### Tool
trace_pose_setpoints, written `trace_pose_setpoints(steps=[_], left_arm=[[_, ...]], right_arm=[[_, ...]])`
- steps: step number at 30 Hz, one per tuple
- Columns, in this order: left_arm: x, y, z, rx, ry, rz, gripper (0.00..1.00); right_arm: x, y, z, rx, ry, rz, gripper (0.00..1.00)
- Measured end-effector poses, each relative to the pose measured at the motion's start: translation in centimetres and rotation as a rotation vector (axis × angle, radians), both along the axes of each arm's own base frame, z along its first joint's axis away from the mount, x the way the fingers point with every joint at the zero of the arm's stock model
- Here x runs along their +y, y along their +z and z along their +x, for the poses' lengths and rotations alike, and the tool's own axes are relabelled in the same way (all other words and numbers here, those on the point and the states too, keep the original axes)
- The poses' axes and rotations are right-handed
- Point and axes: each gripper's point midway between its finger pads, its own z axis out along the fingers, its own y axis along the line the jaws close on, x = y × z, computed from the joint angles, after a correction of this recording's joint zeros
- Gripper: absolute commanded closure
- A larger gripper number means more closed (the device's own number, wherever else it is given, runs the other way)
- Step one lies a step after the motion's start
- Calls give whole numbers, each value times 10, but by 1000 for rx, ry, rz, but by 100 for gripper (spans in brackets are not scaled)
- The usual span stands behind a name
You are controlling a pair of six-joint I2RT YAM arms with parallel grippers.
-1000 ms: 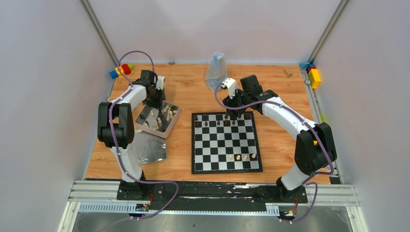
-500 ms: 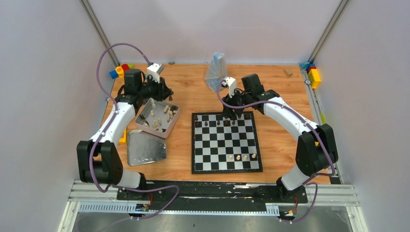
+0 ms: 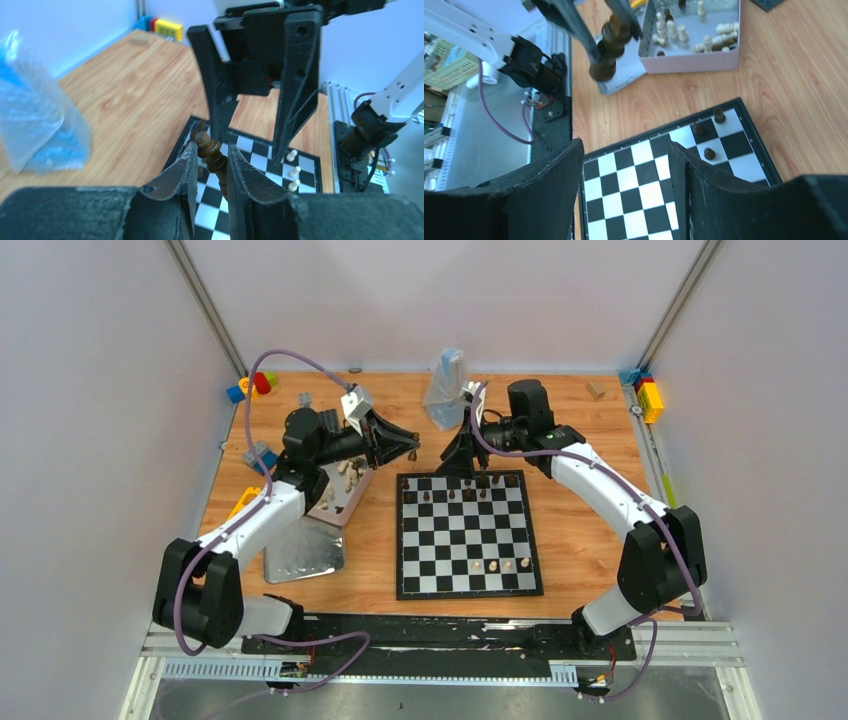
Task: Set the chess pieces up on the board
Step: Place the chess piece on the chessboard.
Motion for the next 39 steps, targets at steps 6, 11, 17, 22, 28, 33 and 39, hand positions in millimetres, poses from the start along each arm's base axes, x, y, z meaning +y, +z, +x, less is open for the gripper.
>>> trace_pose_setpoints(steps=[6,11,17,22,28,33,39], left_arm=[[-28,18,-19,-48,-94,-99,93],[-36,23,-25,-53,-118,-146,93],[-38,29,-24,-71,-111,-175,91],[-38,31,-24,-75,-103,-184,90],[-39,28,-25,-72,-102,-184,89],[-39,28,-24,-73,-100,-185,89],[-40,26,-25,-72,-101,-182,88]], right_arm=[[7,20,-4,18,37,80,36],[11,32,-6,26,58,122,38],[13,42,-9,35,78,156,41],[17,44,-12,48,96,167,47],[21,41,-13,76,110,169,56],[23,35,-13,111,120,167,61],[25,37,-15,122,136,173,61]])
